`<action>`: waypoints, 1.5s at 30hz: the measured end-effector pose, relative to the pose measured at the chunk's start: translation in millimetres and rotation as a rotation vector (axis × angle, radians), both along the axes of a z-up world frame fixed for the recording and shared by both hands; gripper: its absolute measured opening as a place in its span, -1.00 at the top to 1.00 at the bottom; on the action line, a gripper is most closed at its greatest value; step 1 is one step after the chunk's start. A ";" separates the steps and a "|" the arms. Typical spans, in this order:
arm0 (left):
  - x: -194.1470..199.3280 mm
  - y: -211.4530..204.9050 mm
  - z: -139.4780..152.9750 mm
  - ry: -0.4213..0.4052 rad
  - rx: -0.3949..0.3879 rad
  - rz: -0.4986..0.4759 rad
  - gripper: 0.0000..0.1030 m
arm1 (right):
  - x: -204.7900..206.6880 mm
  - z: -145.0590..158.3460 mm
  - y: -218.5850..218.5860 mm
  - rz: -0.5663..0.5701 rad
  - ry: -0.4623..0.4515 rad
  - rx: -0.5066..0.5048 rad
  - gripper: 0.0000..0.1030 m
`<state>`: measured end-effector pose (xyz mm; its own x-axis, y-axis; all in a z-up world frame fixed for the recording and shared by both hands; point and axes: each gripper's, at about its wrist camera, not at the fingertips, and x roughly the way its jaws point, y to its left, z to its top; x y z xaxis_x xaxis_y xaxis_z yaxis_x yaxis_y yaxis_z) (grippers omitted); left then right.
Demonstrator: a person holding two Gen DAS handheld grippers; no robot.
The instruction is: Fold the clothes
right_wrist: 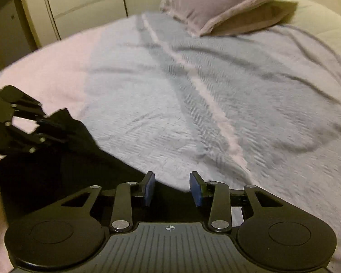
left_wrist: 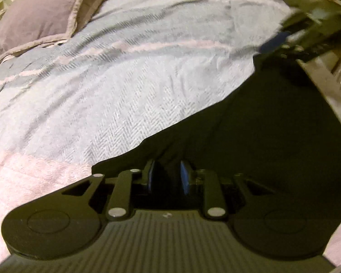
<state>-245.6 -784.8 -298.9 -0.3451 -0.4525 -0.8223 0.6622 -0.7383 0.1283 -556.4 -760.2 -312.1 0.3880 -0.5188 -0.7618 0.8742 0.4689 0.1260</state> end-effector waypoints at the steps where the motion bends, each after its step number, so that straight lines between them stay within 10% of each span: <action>1: 3.8 -0.2 1.5 0.003 -0.003 0.014 0.56 | -1.7 3.0 10.9 0.006 -0.009 0.001 0.26; 5: 24.1 -12.5 -10.8 0.023 0.046 0.072 0.55 | -0.6 -15.8 33.1 0.068 0.040 0.052 0.26; 13: 63.9 -26.6 -4.1 -0.008 0.021 0.236 0.55 | -53.9 -13.1 41.3 -0.174 0.012 0.159 0.26; 20: 83.2 23.5 -3.1 -0.028 -0.007 0.155 0.57 | 1.3 3.8 103.7 -0.151 -0.176 0.194 0.26; 26: 92.8 73.0 -16.4 -0.024 -0.008 0.048 0.51 | 30.1 -44.5 161.7 -0.122 -0.042 0.228 0.26; 34: 106.9 124.3 -4.2 -0.070 -0.086 -0.029 0.47 | 36.3 -11.8 202.0 -0.146 0.139 0.141 0.24; 45: 77.7 209.8 -38.3 -0.356 -0.429 -0.447 -0.39 | 148.6 -73.6 214.8 0.402 0.591 -0.131 -0.25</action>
